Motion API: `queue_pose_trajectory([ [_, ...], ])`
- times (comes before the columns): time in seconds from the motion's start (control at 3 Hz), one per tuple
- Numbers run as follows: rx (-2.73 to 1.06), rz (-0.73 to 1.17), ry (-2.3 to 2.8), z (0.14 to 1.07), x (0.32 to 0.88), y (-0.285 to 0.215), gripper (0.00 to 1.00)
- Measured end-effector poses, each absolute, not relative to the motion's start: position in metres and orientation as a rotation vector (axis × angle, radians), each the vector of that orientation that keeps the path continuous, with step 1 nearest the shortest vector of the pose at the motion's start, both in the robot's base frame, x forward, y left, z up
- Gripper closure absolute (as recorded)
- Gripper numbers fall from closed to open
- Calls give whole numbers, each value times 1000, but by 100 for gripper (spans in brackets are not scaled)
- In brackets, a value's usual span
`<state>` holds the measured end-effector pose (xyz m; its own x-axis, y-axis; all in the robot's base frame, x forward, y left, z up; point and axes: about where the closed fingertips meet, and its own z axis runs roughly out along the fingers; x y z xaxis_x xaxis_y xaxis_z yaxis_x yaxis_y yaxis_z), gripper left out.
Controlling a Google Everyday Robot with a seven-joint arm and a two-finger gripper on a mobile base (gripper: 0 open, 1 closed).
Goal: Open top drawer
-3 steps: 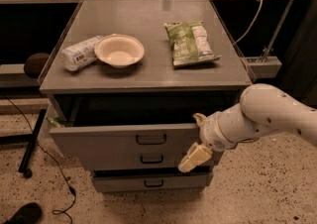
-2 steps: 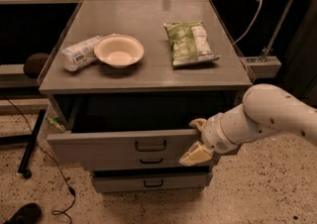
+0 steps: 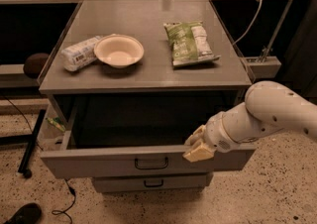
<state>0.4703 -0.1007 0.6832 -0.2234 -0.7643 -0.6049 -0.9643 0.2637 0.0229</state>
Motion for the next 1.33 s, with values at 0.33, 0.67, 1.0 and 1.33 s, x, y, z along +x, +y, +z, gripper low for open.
queue_pose_trajectory([
  [0.33,-1560,552,2060,683,470,-101,86],
  [0.67,-1560,552,2060,683,470,-101,63],
  [1.0,-1560,552,2060,683,470,-101,39],
  [1.33,-1597,546,2069,677,453,-94,16],
])
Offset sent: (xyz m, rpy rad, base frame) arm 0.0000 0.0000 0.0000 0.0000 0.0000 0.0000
